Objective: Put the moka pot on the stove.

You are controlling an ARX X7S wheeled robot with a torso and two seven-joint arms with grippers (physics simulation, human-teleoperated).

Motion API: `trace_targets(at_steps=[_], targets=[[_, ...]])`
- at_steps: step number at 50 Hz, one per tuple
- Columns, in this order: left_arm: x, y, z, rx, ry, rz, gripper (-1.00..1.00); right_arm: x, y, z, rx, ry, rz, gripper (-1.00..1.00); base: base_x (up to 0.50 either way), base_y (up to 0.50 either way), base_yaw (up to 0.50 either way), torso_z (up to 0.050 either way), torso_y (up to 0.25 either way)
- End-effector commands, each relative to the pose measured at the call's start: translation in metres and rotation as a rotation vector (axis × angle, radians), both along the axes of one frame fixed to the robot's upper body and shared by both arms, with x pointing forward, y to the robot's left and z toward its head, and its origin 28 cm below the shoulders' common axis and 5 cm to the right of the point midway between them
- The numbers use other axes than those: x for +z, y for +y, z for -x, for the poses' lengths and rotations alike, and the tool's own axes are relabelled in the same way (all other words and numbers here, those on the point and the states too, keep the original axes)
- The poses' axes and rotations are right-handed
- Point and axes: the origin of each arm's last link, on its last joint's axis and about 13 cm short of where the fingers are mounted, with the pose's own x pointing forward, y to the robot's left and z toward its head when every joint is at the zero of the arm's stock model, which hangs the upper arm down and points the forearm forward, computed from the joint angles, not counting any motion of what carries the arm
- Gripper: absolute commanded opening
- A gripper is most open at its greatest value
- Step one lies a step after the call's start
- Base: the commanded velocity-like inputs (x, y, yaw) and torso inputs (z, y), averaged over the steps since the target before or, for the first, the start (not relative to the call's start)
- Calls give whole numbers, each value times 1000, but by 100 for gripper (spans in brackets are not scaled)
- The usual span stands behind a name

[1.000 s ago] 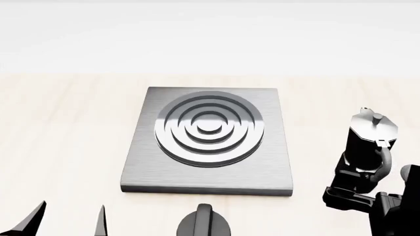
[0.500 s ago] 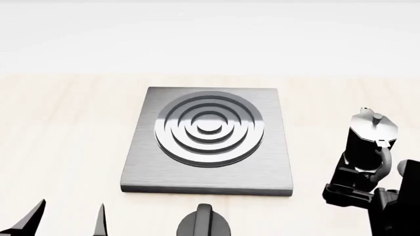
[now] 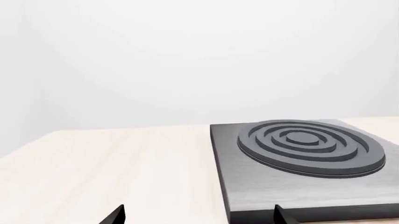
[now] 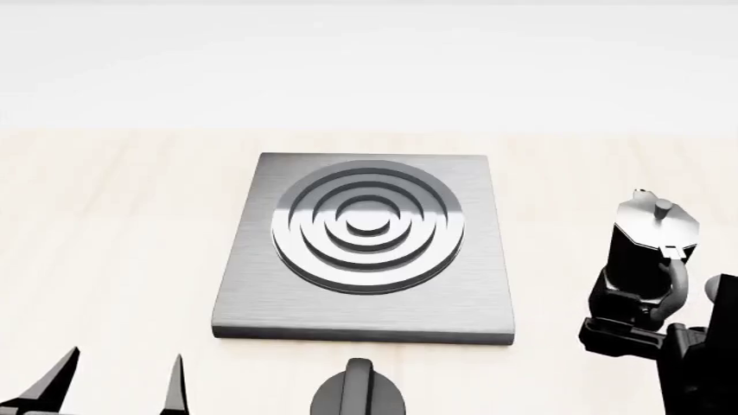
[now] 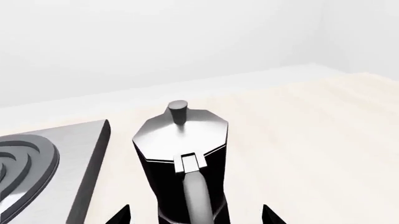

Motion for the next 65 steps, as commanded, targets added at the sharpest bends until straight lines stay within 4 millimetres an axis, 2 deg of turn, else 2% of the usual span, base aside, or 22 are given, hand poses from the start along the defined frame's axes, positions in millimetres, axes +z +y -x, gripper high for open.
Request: trace_targets(at_steps=[1,26,31,39,40,56,58,59,60,62,65], targets=[[4,1,3,-5,-14,8,100,-2,-2,-9,20,12,23,100,0,0,0,0,0],[6,3,2,-4,-15,9,100,-2,-3,-11,3,33,21,100,0,0,0,0,0],[7,3,2,-3,-16,9,100,9,2,-8,2,34,21,100,0,0,0,0,0],[8,3,1,-2,-18,9,100,3,5,-7,9,34,21,100,0,0,0,0,0],[8,3,1,-3,-17,10,100,3,5,-7,8,34,21,-100,0,0,0,0,0],[8,4,2,-3,-18,10,100,-3,10,-12,24,36,36,-100,0,0,0,0,0],[8,3,1,-6,-18,8,100,12,8,-5,2,-23,80,-100,0,0,0,0,0],[8,3,1,-6,-18,8,100,13,8,-5,2,-23,80,-100,0,0,0,0,0],[9,3,1,-6,-21,10,100,29,7,2,-34,-91,137,-100,0,0,0,0,0],[10,3,0,-4,-21,9,100,56,16,-32,0,-171,142,-100,0,0,0,0,0],[11,3,-2,-5,-24,9,100,78,27,-35,5,-239,174,-100,0,0,1,0,0]])
